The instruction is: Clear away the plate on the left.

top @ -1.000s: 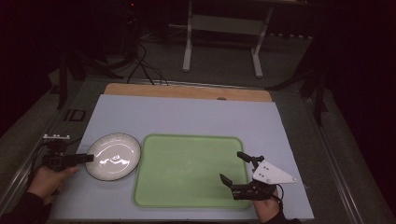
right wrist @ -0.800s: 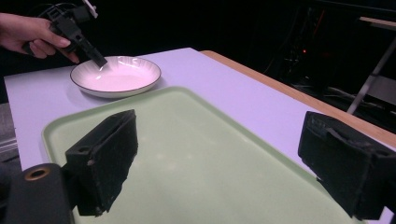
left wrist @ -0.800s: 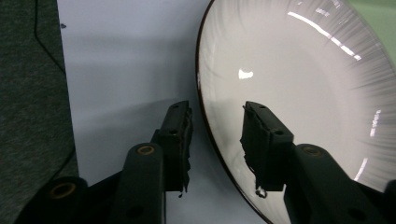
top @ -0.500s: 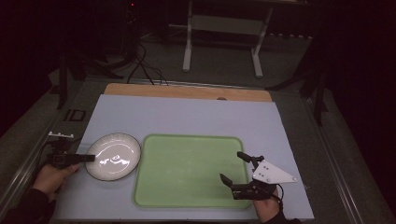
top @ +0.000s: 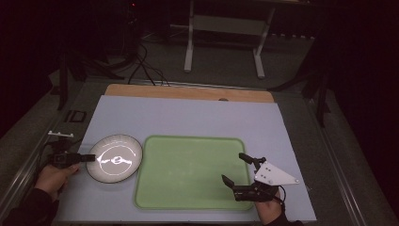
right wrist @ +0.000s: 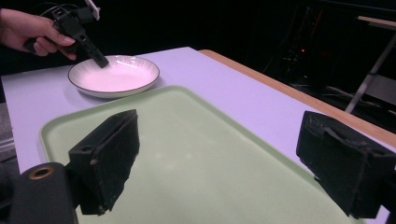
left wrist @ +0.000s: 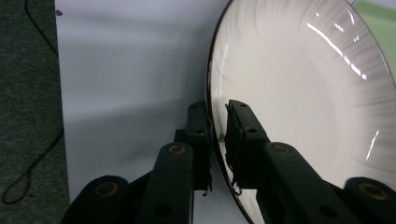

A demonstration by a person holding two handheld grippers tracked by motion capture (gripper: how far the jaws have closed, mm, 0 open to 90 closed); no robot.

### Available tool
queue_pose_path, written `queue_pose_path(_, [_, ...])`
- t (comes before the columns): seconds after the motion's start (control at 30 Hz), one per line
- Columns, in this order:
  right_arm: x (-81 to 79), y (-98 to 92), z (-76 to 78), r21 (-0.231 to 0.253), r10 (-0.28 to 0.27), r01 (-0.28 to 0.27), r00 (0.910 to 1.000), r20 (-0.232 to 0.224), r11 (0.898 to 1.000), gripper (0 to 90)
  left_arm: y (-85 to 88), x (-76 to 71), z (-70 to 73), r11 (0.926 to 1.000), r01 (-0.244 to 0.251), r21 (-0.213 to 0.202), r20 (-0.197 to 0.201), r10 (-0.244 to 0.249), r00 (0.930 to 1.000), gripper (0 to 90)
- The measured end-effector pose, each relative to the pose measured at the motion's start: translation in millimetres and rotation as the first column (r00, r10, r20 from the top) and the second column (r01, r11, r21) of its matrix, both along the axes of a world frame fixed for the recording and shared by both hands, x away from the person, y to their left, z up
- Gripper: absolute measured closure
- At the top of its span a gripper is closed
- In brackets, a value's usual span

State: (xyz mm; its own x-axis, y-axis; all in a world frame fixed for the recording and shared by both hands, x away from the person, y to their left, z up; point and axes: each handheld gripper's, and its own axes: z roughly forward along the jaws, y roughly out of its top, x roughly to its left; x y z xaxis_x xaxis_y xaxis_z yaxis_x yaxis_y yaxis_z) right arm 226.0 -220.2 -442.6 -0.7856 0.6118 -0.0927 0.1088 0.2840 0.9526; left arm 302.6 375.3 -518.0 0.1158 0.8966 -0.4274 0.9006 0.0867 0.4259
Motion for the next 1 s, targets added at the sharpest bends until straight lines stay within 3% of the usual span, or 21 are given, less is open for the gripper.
queue_pose_path(0.17, [0.5, 0.2, -0.2, 0.0, 0.002, -0.002, 1.0, -0.004, 1.0, 13.0, 0.8, 1.7, 3.6, 0.9996, -0.017, -0.023, -0.001, 0.017, 0.9999, 82.6])
queue_pose_path(0.43, [1.2, 0.1, -0.7, 0.002, 0.0, 0.0, 1.0, -0.008, 1.0, 13.0, 1.5, 2.4, 10.4, 0.9994, -0.022, -0.026, 0.019, 0.022, 0.9996, 84.6])
queue_pose_path(0.53, [1.9, -0.2, -1.0, 0.005, -0.001, 0.001, 1.0, -0.009, 1.0, 13.0, 5.2, 2.0, 13.6, 0.9975, -0.039, -0.059, 0.027, 0.041, 0.9988, 85.9])
queue_pose_path(0.8, [2.9, -0.9, -1.4, 0.011, -0.006, 0.007, 0.9998, -0.017, 1.0, 13.0, 6.8, 2.7, 15.0, 0.9959, -0.051, -0.075, 0.031, 0.054, 0.9981, 86.0])
queue_pose_path(0.83, [3.4, -1.2, -1.7, 0.014, -0.007, 0.008, 0.9998, -0.019, 1.0, 13.0, 9.1, 2.5, 15.6, 0.9937, -0.056, -0.097, 0.033, 0.059, 0.9977, 85.9])
queue_pose_path(1.0, [3.9, -1.4, -2.0, 0.017, -0.01, 0.01, 0.9997, -0.022, 1.0, 13.0, 9.9, 2.4, 19.5, 0.9944, -0.044, -0.096, 0.05, 0.049, 0.9976, 85.6])
